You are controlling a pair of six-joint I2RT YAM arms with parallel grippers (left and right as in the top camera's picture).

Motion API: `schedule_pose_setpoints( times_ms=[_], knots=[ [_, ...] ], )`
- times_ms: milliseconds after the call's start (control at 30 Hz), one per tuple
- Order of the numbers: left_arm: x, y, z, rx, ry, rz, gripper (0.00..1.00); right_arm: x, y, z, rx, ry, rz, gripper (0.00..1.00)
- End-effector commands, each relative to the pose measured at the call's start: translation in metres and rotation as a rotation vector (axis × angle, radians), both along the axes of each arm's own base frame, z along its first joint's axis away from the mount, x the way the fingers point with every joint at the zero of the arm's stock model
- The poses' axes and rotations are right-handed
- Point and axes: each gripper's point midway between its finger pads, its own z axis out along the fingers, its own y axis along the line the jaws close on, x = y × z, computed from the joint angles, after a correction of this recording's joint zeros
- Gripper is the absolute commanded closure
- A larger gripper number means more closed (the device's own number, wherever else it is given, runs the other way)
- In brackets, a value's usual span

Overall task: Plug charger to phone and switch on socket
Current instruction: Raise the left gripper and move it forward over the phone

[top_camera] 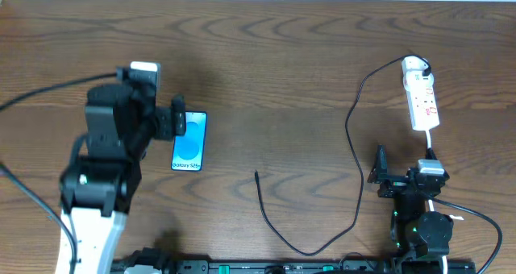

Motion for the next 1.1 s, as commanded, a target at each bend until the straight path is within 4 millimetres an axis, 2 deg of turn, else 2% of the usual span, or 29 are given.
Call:
schedule_pose_setpoints(
  times_ms=[0,333,500,800,1067],
  knots=[
    [0.014,-0.006,0.013,0.009,0.025,-0.031,0.09,0.000,0.000,0.000,0.012,-0.003,-0.005,0.01],
    [0.038,-0.013,0.024,0.011,0.144,-0.063,0.09,0.000,0.000,0.000,0.012,-0.003,-0.005,0.01],
    [0.043,-0.013,0.008,0.019,0.273,-0.063,0.09,0.000,0.000,0.000,0.012,-0.003,-0.005,0.01],
    [0.043,-0.014,-0.038,0.033,0.448,-0.065,0.09,0.000,0.000,0.000,0.012,-0.003,-0.005,0.01],
    [0.042,-0.013,-0.045,0.034,0.479,-0.064,0.09,0.000,0.000,0.000,0.012,-0.003,-0.005,0.01]
  ],
)
